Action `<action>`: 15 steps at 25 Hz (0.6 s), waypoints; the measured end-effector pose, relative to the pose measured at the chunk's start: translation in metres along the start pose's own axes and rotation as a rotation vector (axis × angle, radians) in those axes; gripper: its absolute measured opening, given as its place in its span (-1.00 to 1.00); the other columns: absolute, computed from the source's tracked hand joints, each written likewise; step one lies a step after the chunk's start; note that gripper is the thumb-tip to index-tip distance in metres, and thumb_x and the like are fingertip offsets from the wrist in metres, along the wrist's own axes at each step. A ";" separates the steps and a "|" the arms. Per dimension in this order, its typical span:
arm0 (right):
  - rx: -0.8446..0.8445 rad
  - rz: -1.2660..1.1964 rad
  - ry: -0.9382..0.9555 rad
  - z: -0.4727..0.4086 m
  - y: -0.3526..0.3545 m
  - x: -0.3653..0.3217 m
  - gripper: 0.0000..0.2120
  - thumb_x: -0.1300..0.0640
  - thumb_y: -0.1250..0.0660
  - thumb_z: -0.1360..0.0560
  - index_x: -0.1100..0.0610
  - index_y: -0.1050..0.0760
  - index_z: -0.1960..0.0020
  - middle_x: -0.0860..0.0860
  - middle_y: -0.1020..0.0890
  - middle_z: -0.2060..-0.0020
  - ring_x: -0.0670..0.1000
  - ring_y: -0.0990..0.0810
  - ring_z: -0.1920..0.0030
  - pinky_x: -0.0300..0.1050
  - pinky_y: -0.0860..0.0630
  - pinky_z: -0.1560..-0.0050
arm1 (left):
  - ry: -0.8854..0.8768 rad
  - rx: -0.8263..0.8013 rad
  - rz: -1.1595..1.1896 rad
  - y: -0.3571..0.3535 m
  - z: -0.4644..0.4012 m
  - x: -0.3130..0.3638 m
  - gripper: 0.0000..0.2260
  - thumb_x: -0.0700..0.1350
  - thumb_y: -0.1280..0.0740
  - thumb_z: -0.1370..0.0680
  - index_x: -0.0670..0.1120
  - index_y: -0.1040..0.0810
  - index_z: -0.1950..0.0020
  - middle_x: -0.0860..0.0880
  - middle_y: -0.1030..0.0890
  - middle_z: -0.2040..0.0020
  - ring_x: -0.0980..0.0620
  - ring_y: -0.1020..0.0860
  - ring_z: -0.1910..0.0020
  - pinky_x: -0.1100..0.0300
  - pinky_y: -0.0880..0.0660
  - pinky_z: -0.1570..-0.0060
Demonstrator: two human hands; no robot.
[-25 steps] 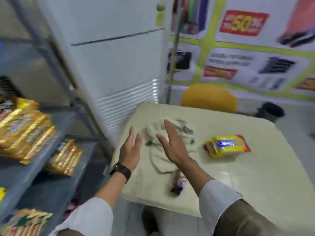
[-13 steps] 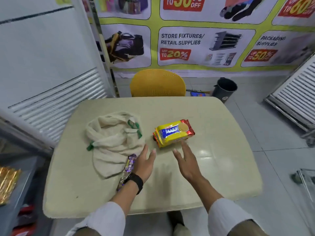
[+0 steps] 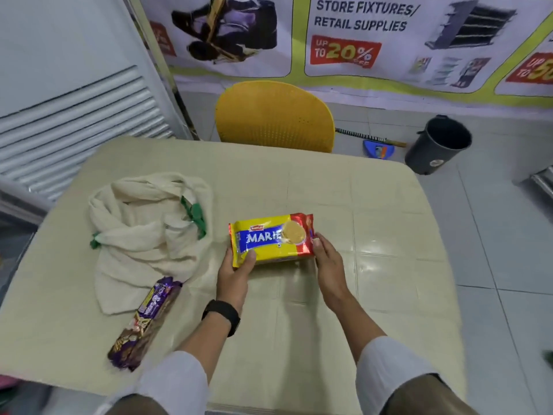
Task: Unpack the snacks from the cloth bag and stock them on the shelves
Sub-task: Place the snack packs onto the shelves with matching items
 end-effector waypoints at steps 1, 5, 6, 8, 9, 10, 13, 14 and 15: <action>-0.049 -0.029 0.019 -0.003 -0.005 0.002 -0.66 -0.06 -0.20 -0.71 0.07 -0.61 -0.33 0.03 -0.70 -0.24 -0.03 -0.63 -0.26 -0.11 -0.52 -0.34 | -0.004 0.010 0.028 -0.002 -0.002 -0.003 -0.66 -0.02 -0.38 -0.61 0.08 -0.52 -0.40 0.11 -0.70 -0.20 0.22 -0.63 -0.14 0.39 -0.50 -0.08; -0.064 -0.132 0.020 -0.005 -0.009 0.012 -0.65 -0.06 -0.19 -0.72 0.09 -0.66 -0.26 0.05 -0.74 -0.15 -0.03 -0.67 -0.16 -0.21 -0.57 -0.16 | 0.003 0.023 0.081 -0.003 -0.008 -0.012 -0.66 0.05 -0.39 -0.59 0.12 -0.55 -0.37 0.10 -0.70 -0.21 0.24 -0.63 -0.16 0.43 -0.50 -0.08; -0.051 -0.146 0.014 -0.005 -0.009 0.014 -0.66 -0.04 -0.19 -0.72 0.10 -0.66 -0.24 0.04 -0.74 -0.14 -0.03 -0.67 -0.14 -0.21 -0.57 -0.15 | 0.017 0.011 0.092 -0.004 -0.009 -0.014 -0.64 0.08 -0.40 -0.57 0.11 -0.55 -0.37 0.09 -0.70 -0.22 0.18 -0.62 -0.20 0.31 -0.50 -0.18; -0.023 -0.174 -0.005 -0.006 -0.009 0.014 -0.68 0.00 -0.20 -0.71 0.11 -0.69 -0.19 0.03 -0.75 -0.09 -0.05 -0.67 -0.09 -0.12 -0.56 -0.18 | 0.061 -0.006 0.126 -0.007 -0.009 -0.019 -0.59 0.12 -0.41 -0.52 0.08 -0.57 -0.35 0.04 -0.69 -0.23 0.03 -0.60 -0.29 0.07 -0.43 -0.37; -0.018 -0.181 -0.015 -0.005 -0.010 0.010 -0.68 0.01 -0.20 -0.71 0.11 -0.69 -0.17 0.04 -0.75 -0.07 -0.06 -0.66 -0.07 -0.07 -0.55 -0.20 | 0.075 -0.005 0.144 -0.006 -0.008 -0.019 -0.58 0.14 -0.42 -0.50 0.08 -0.58 -0.34 0.03 -0.70 -0.23 0.00 -0.59 -0.30 0.01 -0.40 -0.42; -0.019 -0.177 -0.016 -0.004 -0.012 0.005 -0.69 0.02 -0.20 -0.71 0.10 -0.70 -0.15 0.03 -0.75 -0.04 -0.09 -0.67 -0.05 -0.08 -0.56 -0.20 | 0.080 -0.004 0.155 -0.005 -0.007 -0.018 -0.59 0.16 -0.43 -0.49 0.11 -0.60 -0.31 0.04 -0.70 -0.22 0.00 -0.59 -0.30 0.00 -0.39 -0.43; -0.044 -0.151 0.017 0.002 -0.022 -0.023 -0.69 0.04 -0.20 -0.72 0.01 -0.72 -0.06 -0.08 -0.76 0.03 -0.19 -0.67 -0.01 -0.23 -0.54 -0.11 | 0.044 0.006 0.187 0.005 0.002 0.004 -0.63 0.22 -0.46 -0.43 0.19 -0.65 -0.21 0.06 -0.71 -0.19 0.05 -0.61 -0.27 0.02 -0.40 -0.41; -0.057 -0.150 0.037 0.005 -0.029 -0.038 -0.68 0.05 -0.19 -0.72 -0.02 -0.73 -0.03 -0.10 -0.75 0.05 -0.20 -0.66 0.00 -0.27 -0.54 -0.10 | 0.014 0.015 0.203 0.011 0.004 0.017 -0.64 0.22 -0.46 -0.42 0.20 -0.66 -0.20 0.07 -0.71 -0.19 0.07 -0.62 -0.25 0.04 -0.41 -0.39; -0.080 -0.150 0.064 0.009 -0.041 -0.056 -0.65 0.05 -0.19 -0.72 -0.05 -0.74 0.00 -0.12 -0.75 0.07 -0.21 -0.65 0.01 -0.28 -0.54 -0.11 | -0.021 0.023 0.221 0.020 0.005 0.033 -0.64 0.21 -0.46 -0.43 0.19 -0.66 -0.20 0.07 -0.71 -0.18 0.10 -0.63 -0.22 0.07 -0.43 -0.36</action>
Point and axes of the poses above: each hand's wrist, its own z-axis away from the middle knuckle, its own y-axis out of the back of the hand, x = y × z, the point moved 8 cm from there along -z, towards the middle knuckle
